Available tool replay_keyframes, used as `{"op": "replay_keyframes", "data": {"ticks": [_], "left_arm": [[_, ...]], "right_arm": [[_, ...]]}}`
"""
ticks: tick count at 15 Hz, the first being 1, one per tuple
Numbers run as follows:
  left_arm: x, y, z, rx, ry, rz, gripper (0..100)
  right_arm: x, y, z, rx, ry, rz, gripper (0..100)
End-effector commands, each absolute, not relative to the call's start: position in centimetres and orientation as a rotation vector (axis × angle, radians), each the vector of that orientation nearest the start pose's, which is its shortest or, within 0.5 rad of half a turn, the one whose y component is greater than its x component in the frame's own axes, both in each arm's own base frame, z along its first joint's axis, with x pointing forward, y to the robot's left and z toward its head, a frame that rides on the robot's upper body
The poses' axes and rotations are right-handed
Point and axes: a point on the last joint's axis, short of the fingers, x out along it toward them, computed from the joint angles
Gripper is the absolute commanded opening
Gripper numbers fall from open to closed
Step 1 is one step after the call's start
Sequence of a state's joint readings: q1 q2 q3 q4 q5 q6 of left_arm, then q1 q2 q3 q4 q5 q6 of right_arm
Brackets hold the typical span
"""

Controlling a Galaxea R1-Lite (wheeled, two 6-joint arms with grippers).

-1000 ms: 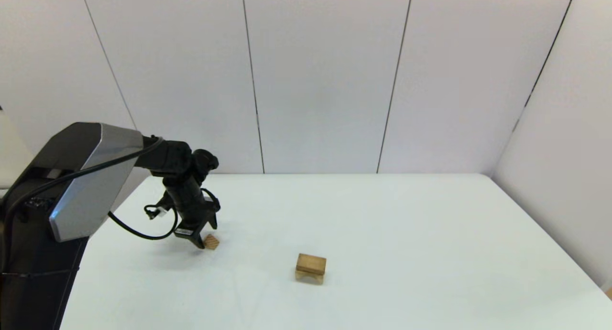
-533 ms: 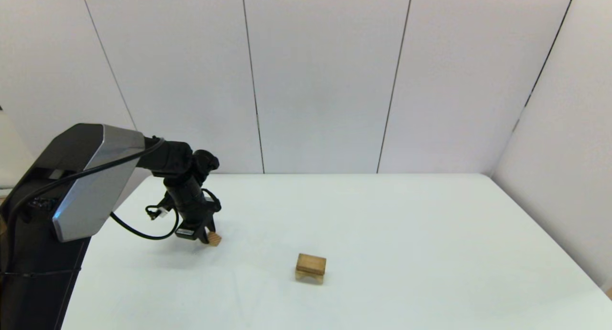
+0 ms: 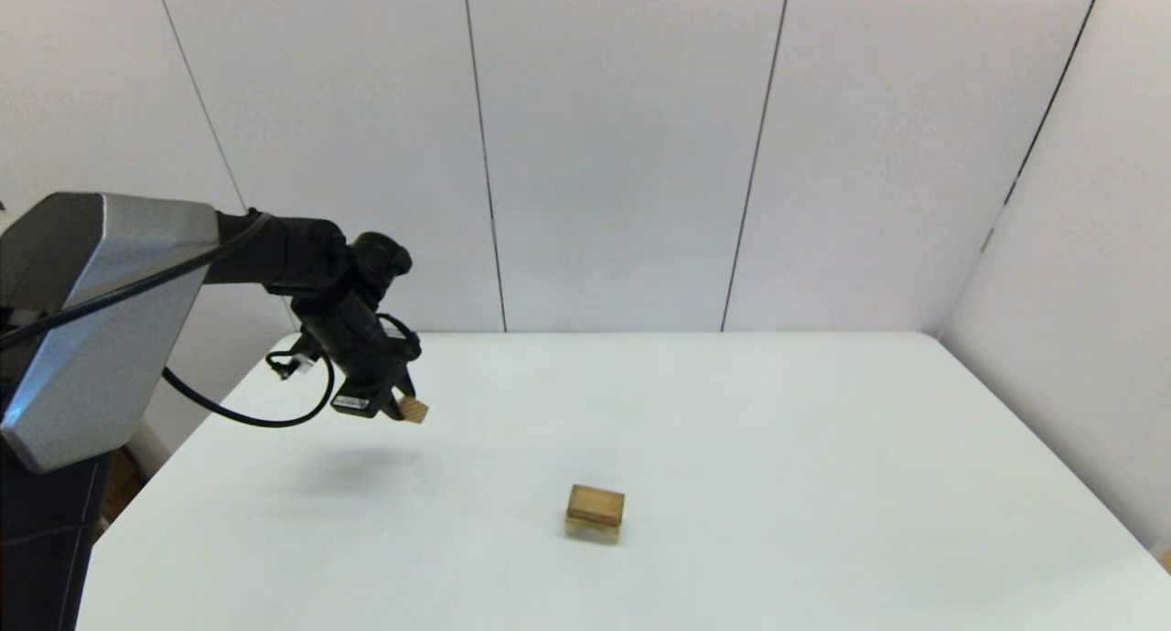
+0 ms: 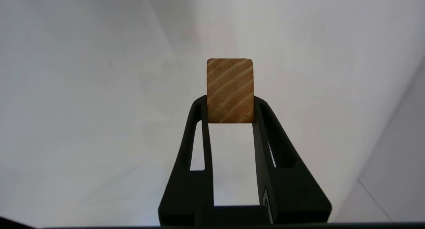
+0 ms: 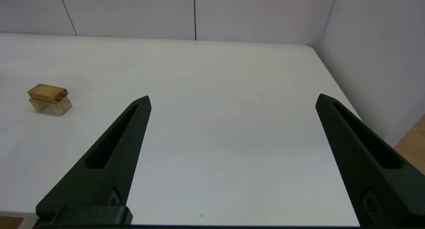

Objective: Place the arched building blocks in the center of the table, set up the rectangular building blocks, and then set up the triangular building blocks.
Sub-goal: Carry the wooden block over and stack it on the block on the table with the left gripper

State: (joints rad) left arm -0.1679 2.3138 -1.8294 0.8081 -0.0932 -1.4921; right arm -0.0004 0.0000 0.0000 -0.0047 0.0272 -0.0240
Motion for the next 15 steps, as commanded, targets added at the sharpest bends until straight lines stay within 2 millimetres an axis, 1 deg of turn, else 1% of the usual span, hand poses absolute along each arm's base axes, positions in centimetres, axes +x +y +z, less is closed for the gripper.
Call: {"op": "replay_keyframes", "data": {"ticks": [1,3,7,9,12,15], "left_arm": [[39.0,-11.9,15.3,-1.242,1.194,0.705,0],[38.0,-14.6,15.9,-1.223,1.235,0.704,0],[37.0,-17.8,15.2,-1.241,1.263,0.731,0],[36.7,-19.3,14.5,-1.253,1.276,0.757,0],[36.1,-21.3,12.9,-1.240,1.307,0.803,0],[35.5,-22.9,12.1,-1.218,1.329,0.812,0]], "right_arm": [[-2.3,0.1,7.6,-0.025,-0.006,0.028,100],[-2.3,0.1,7.6,-0.025,-0.006,0.028,100],[-2.3,0.1,7.6,-0.025,-0.006,0.028,100],[-2.3,0.1,7.6,-0.025,-0.006,0.026,100],[-2.3,0.1,7.6,-0.025,-0.006,0.028,100],[-2.3,0.1,7.5,-0.025,-0.005,0.026,100]]}}
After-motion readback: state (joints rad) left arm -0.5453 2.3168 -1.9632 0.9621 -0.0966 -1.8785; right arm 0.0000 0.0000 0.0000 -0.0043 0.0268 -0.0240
